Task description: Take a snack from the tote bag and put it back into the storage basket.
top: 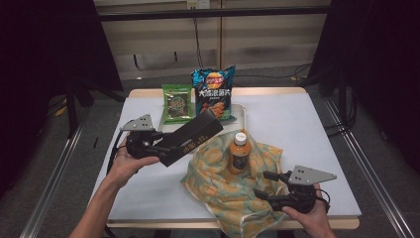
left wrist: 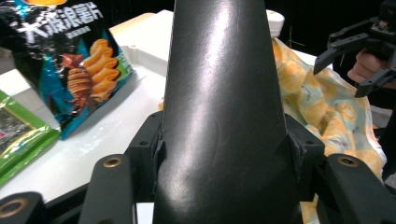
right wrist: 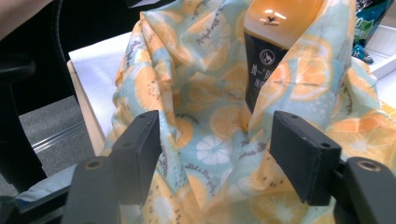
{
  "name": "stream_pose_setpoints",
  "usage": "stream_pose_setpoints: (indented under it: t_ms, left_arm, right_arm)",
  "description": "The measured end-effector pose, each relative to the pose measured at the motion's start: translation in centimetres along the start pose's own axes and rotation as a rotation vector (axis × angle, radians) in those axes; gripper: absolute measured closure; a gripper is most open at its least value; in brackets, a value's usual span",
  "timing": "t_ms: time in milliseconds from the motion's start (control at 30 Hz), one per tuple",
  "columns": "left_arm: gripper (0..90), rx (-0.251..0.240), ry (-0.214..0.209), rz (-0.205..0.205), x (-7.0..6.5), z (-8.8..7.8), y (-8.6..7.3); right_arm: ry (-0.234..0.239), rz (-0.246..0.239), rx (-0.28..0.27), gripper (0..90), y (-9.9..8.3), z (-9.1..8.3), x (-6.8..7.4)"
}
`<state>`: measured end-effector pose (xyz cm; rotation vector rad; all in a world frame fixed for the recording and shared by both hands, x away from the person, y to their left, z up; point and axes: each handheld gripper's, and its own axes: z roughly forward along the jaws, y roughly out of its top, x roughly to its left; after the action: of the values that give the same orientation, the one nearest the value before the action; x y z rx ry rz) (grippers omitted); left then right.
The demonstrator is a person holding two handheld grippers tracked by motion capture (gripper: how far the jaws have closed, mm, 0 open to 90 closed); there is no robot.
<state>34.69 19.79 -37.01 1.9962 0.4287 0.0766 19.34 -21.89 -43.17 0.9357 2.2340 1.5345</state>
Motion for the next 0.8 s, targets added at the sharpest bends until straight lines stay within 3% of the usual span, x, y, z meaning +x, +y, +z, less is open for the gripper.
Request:
stream_pose_setpoints:
  t_ms: [433, 667, 800]
  left_arm:
    - [43.0, 0.06, 0.052, -0.021, 3.4, 0.1, -0.4]
    - [43.0, 0.09, 0.069, -0.009, 3.9, 0.9, -0.5]
    - [43.0, 0.112, 0.065, 0.022, 4.3, 1.2, -0.2]
  right_arm:
    - [-0.039, 0.031, -0.012, 19.5, -0.2, -0.2, -1.0]
    - [-0.054, 0.042, -0.005, 17.5, -0.5, -0.4, -1.4]
    - [-0.06, 0.041, -0.005, 16.2, -0.5, -0.4, -1.3]
